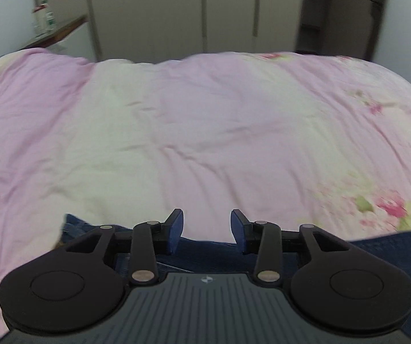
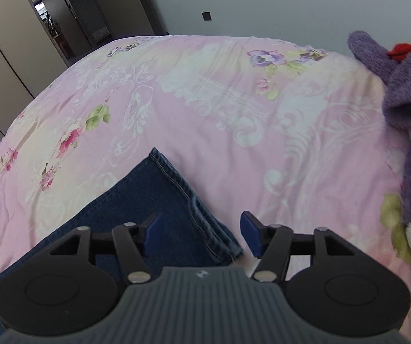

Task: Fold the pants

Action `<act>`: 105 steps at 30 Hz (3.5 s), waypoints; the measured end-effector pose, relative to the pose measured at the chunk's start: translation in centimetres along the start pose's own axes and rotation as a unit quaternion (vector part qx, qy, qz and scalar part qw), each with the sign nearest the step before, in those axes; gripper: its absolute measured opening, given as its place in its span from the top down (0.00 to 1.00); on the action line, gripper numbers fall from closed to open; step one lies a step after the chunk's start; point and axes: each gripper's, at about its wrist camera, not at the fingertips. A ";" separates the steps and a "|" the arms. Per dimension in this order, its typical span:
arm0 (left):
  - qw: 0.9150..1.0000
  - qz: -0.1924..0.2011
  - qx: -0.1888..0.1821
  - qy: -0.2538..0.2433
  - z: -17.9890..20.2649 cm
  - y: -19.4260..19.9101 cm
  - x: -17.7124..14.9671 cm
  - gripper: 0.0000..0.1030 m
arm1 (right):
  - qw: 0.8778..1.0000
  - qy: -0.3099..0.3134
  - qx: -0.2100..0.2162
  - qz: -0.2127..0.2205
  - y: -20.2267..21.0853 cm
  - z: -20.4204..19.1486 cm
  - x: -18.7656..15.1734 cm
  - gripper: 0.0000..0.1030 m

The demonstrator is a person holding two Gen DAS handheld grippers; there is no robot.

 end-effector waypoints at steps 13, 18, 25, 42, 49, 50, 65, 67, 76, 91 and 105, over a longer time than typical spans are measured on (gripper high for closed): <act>0.952 -0.016 -0.184 -0.243 22.8 -2.2 -1.3 0.55 | 0.992 -0.091 0.082 -0.029 -1.4 4.7 -5.0 0.42; 0.943 -0.020 -0.210 -0.258 27.5 -5.1 0.3 0.48 | 0.989 -0.106 0.106 -0.018 -1.9 5.3 -5.2 0.41; 0.922 -0.037 -0.201 -0.328 33.6 -8.8 0.0 0.48 | 0.984 -0.124 0.127 -0.014 -1.7 6.5 -5.8 0.42; 0.939 -0.005 -0.181 -0.292 36.0 -7.9 2.3 0.98 | 0.973 -0.173 0.156 0.000 -1.6 7.9 -6.5 0.38; 0.951 -0.017 -0.202 -0.235 33.8 -6.5 1.2 0.88 | 0.961 -0.223 0.164 -0.018 -2.7 8.5 -6.7 0.35; 0.952 -0.015 -0.198 -0.234 33.4 -6.1 1.0 0.88 | 0.961 -0.224 0.164 -0.017 -3.0 8.5 -6.6 0.35; 0.966 -0.055 -0.220 -0.127 25.1 -0.7 -2.8 0.88 | 0.963 -0.188 0.191 0.013 -0.8 3.9 -3.2 0.99; 0.968 -0.056 -0.221 -0.104 23.6 0.0 -3.6 0.89 | 0.966 -0.149 0.208 0.023 1.4 1.2 -2.2 0.99; 0.976 -0.045 -0.213 0.018 15.5 2.8 -7.7 0.92 | 0.958 0.004 0.288 0.009 7.9 -16.7 -4.0 0.99; 0.954 -0.040 -0.225 0.196 3.9 3.3 -15.1 0.93 | 0.898 0.251 0.311 -0.183 6.5 -40.8 -33.2 0.98; 0.934 -0.036 -0.271 0.232 4.1 1.4 -15.3 0.88 | 0.852 0.366 0.295 -0.231 7.0 -39.9 -38.4 0.54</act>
Point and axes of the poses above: each gripper's, at about its wrist camera, not at the fingertips, and y roughly against the way its jaws point, z to its right, x to its top, and after that the axes turned 8 degrees about -y, right-handed
